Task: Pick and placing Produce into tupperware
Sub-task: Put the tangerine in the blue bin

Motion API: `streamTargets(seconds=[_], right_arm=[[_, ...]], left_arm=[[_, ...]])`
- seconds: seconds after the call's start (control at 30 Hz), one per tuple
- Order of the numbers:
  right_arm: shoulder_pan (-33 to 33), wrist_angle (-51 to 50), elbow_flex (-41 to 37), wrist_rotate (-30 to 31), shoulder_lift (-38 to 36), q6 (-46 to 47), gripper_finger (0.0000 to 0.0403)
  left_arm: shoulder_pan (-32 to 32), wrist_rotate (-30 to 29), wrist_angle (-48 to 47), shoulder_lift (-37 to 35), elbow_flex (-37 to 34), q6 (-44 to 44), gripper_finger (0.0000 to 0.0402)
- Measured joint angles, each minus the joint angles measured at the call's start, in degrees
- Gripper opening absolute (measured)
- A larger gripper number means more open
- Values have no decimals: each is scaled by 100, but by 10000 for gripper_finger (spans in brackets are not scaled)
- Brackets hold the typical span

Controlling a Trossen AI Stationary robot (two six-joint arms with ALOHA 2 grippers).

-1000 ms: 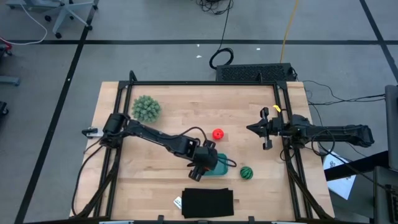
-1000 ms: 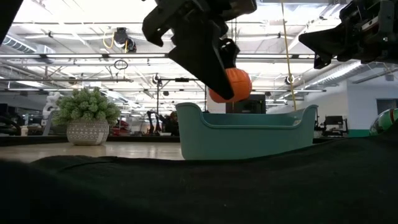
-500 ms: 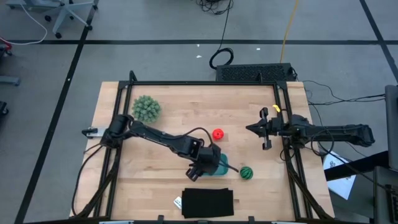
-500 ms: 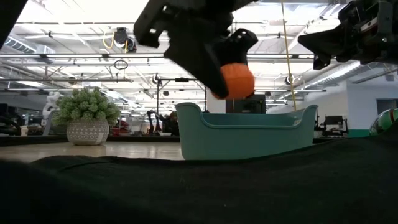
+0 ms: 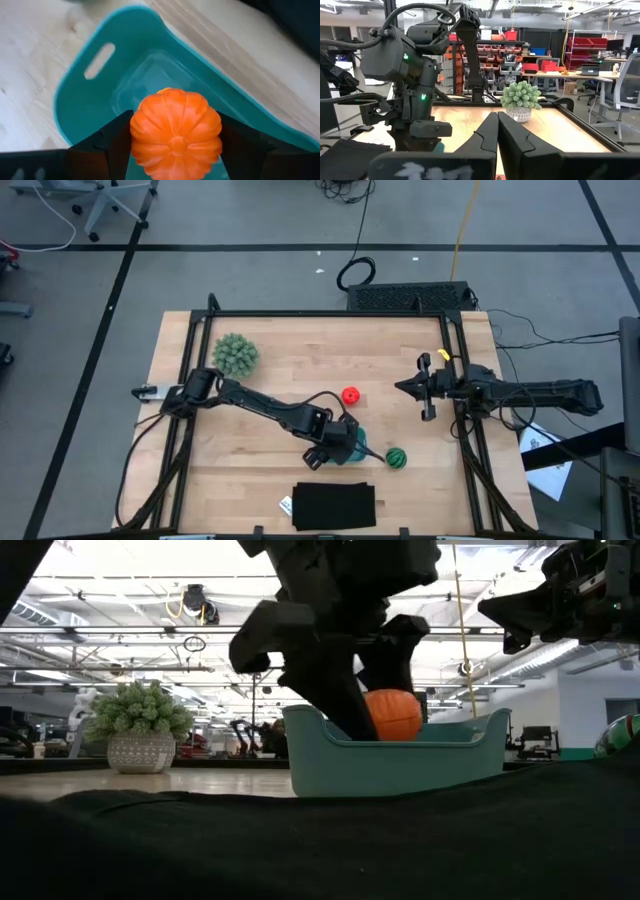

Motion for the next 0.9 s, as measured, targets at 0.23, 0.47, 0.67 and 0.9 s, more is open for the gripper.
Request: streamTargets(seconds=[0.23, 0.47, 0.67, 0.9], right_arm=[[0, 22, -1, 0, 22, 0, 0], [0, 23, 1, 1, 22, -1, 0], [0, 23, 1, 0, 22, -2, 0], [0, 22, 1, 0, 22, 0, 0]], left_arm=[[0, 157, -51, 43, -7, 466, 243], [9, 198, -51, 54, -7, 493, 244], [55, 286, -106, 54, -7, 522, 244], [160, 364, -82, 54, -7, 354, 244]])
